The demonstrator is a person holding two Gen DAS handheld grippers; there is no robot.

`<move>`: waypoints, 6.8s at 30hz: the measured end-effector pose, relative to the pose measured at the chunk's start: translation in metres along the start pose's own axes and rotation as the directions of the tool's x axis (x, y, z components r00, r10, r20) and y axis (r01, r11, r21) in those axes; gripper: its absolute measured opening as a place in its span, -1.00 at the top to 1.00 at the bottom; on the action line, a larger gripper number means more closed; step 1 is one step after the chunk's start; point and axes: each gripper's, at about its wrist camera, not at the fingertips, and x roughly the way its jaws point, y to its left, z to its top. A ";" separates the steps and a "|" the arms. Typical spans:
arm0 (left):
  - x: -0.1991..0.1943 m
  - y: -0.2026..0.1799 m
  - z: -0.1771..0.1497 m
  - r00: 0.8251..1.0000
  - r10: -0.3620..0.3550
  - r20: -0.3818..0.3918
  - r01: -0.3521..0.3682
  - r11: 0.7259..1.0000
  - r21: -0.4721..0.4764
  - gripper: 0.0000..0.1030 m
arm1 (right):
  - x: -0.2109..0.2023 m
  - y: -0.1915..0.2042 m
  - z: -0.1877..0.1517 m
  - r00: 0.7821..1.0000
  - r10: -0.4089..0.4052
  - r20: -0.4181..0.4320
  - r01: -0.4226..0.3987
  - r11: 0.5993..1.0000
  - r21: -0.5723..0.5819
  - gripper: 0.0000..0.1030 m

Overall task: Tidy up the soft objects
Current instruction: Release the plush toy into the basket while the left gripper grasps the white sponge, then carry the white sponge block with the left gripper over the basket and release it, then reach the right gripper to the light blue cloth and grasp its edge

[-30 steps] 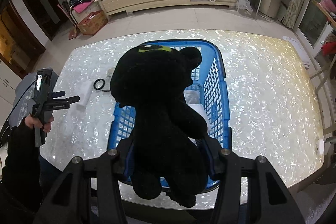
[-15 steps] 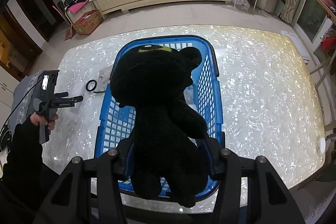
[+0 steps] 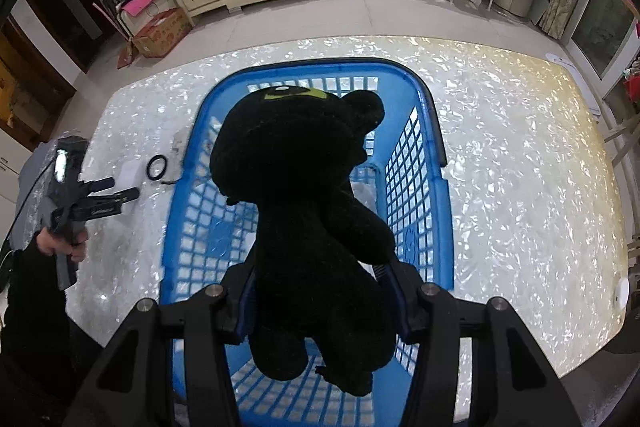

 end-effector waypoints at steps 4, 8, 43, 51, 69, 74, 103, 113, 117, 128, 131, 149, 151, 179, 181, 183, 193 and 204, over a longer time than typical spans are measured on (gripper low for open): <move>-0.009 0.003 -0.008 1.000 -0.004 0.008 0.004 1.000 0.000 -0.14 | 0.015 0.004 0.008 1.000 -0.009 -0.028 0.009 1.000 -0.012 0.03; -0.013 0.004 -0.014 1.000 -0.026 0.012 0.026 1.000 0.005 -0.02 | 0.032 0.011 0.019 0.998 -0.025 -0.056 0.023 0.999 -0.040 0.02; -0.185 -0.069 -0.092 0.965 -0.154 0.214 0.128 0.983 0.131 -0.01 | -0.024 0.028 -0.039 0.995 -0.090 0.046 0.096 0.984 -0.153 -1.00; -0.211 -0.114 -0.092 0.952 -0.196 0.236 0.146 0.966 0.212 -0.01 | -0.047 -0.003 -0.065 0.990 -0.102 0.095 0.112 0.988 -0.109 -1.00; -0.210 -0.245 -0.042 0.941 -0.289 0.178 0.186 0.877 0.443 -0.01 | -0.042 -0.045 -0.084 0.973 -0.160 0.169 0.160 0.987 0.014 -1.00; -0.195 -0.275 -0.022 0.942 -0.302 0.144 0.201 0.855 0.478 -0.01 | -0.034 -0.057 -0.085 0.974 -0.155 0.163 0.152 0.988 0.032 -1.00; -0.092 -0.346 0.039 0.980 -0.194 0.052 0.134 0.823 0.552 -0.54 | -0.020 -0.080 -0.088 0.989 -0.077 0.126 0.064 0.993 0.104 -1.00; -0.118 -0.329 0.032 0.971 -0.221 0.091 0.142 0.839 0.526 -0.76 | -0.035 -0.072 -0.094 0.988 -0.078 0.134 0.064 0.993 0.101 -1.00; -0.138 -0.321 0.019 0.963 -0.235 0.129 0.129 0.829 0.544 -0.76 | -0.049 -0.062 -0.096 0.984 -0.080 0.156 0.067 0.994 0.085 -1.00; -0.203 -0.277 -0.030 0.949 -0.246 0.199 0.111 0.848 0.519 -1.00 | -0.090 -0.019 -0.097 0.973 -0.068 0.219 0.063 0.998 0.031 -1.00; -0.216 -0.258 -0.040 0.943 -0.259 0.208 0.125 0.856 0.501 -1.00 | -0.099 -0.004 -0.095 0.970 -0.063 0.235 0.063 0.998 0.006 -1.00; -0.239 -0.125 -0.093 0.949 -0.160 0.270 0.071 0.947 0.312 -1.00 | -0.066 0.106 -0.060 0.977 0.045 0.206 -0.003 0.980 -0.200 -1.00; -0.232 -0.112 -0.097 0.953 -0.149 0.264 0.070 0.955 0.289 -1.00 | -0.057 0.118 -0.055 0.980 0.052 0.192 -0.007 0.974 -0.228 -1.00; -0.093 -0.022 -0.082 0.990 -0.104 0.097 0.094 0.990 0.105 -1.00 | 0.093 0.182 -0.008 0.997 -0.031 -0.067 0.009 0.952 -0.305 -0.70; -0.082 -0.022 -0.075 0.990 -0.108 0.091 0.099 0.990 0.100 -1.00 | 0.105 0.180 -0.003 0.995 -0.064 -0.077 0.039 0.956 -0.291 -0.62; -0.074 -0.022 -0.070 0.989 -0.119 0.088 0.110 0.989 0.102 -1.00 | 0.115 0.178 0.001 0.993 -0.088 -0.084 0.062 0.959 -0.275 -0.59; -0.046 -0.031 -0.054 0.983 -0.161 0.087 0.150 0.981 0.124 -1.00 | 0.152 0.159 0.014 0.981 -0.144 -0.132 0.107 0.962 -0.253 -0.14; -0.042 -0.024 -0.053 0.978 -0.181 0.102 0.168 0.978 0.125 -1.00 | 0.161 0.145 0.024 0.982 -0.111 -0.156 0.077 0.975 -0.207 0.11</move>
